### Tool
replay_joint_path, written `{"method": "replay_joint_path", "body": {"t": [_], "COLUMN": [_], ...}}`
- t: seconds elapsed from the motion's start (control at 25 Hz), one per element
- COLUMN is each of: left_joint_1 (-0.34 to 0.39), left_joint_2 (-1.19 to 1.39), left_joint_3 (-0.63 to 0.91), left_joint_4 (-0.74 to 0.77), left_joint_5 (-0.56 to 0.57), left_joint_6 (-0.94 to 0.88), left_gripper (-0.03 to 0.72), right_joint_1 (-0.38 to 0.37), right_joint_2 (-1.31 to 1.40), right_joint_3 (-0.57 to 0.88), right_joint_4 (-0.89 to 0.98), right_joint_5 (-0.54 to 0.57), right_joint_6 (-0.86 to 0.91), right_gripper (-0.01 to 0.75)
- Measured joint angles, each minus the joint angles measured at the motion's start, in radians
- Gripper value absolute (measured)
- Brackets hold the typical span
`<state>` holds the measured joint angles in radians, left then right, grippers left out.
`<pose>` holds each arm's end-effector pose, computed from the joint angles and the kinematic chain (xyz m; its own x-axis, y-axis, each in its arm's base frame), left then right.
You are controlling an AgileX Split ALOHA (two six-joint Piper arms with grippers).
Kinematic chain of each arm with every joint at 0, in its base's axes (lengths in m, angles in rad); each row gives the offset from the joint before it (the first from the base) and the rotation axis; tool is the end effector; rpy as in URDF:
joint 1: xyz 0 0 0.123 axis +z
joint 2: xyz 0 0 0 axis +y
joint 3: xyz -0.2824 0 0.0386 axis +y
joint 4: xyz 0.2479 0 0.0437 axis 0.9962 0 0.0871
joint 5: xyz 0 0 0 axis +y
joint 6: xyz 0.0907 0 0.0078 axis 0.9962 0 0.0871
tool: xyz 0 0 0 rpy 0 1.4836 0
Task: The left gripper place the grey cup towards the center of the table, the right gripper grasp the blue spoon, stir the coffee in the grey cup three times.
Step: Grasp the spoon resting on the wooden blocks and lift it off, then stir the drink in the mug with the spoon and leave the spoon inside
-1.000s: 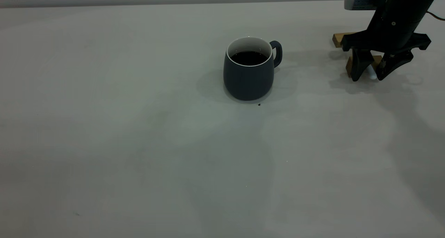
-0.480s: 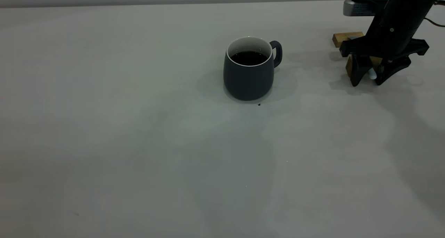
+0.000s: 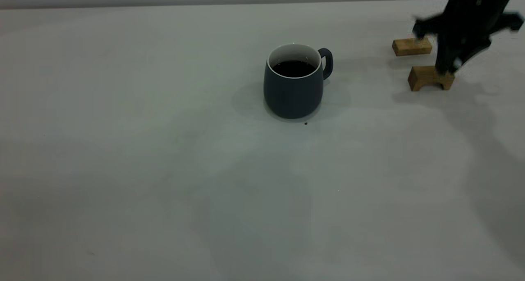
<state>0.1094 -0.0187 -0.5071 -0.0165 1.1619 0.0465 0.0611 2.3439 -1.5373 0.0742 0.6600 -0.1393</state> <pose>-0.0128 -0.0028 0.2709 -0.5220 -0.0172 -0.8528 -0.0755 0.9968 0.0262 0.4441 0.0313 0.0602 -0.9709 -0.1400 -0.1945 -0.1484 0.9885 0.0290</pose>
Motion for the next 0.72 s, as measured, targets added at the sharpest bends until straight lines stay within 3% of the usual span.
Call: {"method": "replay_joint_path", "body": {"t": [0.16,0.36,0.52,0.72], "left_joint_1": [0.000,0.000,0.000,0.000], "left_joint_2": [0.000,0.000,0.000,0.000], "left_joint_3": [0.000,0.000,0.000,0.000], "left_joint_4": [0.000,0.000,0.000,0.000], "left_joint_5": [0.000,0.000,0.000,0.000], "left_joint_6": [0.000,0.000,0.000,0.000], "left_gripper": [0.585,0.585,0.585,0.585], "right_joint_1": [0.019,0.105,0.156,0.149], "right_joint_2": [-0.089,-0.108,-0.070,-0.021], "right_joint_3": [0.000,0.000,0.000,0.000], "right_joint_4": [0.150,0.566,0.827,0.987], "right_joint_5": [0.082,0.234,0.339,0.455], "right_joint_6": [-0.081,-0.286,-0.304,-0.274], "right_gripper": [0.107,0.107,0.107,0.107]}}
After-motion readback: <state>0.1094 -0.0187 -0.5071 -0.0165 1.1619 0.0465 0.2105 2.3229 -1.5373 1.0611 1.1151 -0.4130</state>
